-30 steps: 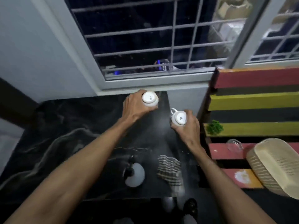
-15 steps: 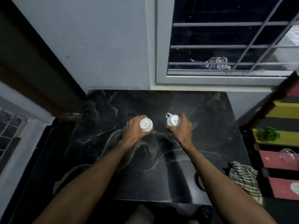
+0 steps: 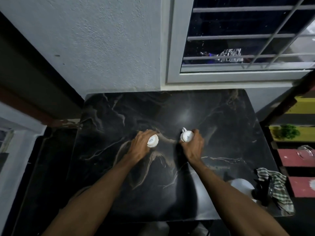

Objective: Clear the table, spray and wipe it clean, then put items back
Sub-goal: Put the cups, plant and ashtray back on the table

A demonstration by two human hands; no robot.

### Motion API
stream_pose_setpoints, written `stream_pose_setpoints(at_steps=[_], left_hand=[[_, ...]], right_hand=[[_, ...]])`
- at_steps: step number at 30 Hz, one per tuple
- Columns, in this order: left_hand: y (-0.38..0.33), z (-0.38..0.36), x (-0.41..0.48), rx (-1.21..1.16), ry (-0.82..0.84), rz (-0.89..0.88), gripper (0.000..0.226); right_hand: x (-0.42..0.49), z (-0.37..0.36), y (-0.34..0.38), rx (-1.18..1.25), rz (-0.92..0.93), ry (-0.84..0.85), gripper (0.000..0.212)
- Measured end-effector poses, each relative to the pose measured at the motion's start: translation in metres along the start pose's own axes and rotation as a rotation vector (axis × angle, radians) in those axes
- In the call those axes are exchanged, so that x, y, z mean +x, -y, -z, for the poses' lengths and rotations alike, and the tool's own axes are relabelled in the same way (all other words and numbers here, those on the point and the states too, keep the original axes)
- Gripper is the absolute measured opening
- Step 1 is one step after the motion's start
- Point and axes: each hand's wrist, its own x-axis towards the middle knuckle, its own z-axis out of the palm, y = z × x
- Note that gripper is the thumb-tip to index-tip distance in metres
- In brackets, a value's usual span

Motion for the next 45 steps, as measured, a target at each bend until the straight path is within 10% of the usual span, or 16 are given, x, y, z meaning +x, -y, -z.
stream_pose_setpoints(at_steps=[8, 22, 45], left_hand=[[0.001, -0.017, -0.017, -0.24, -0.187, 0.152, 0.095], [0.011, -0.033, -0.02, -0.36, -0.469, 0.322, 0.06], [0.002, -0.031, -0.017, -0.508, -0.44, 0.338, 0.068]], right_hand=[[-0.002, -0.002, -0.012, 0.016, -0.017, -0.042, 0.046], [0.012, 0.009, -0.025, 0.019, -0.063, -0.095, 0.05], [0.017, 0.009, -0.028, 0.048, -0.083, -0.116, 0.066]])
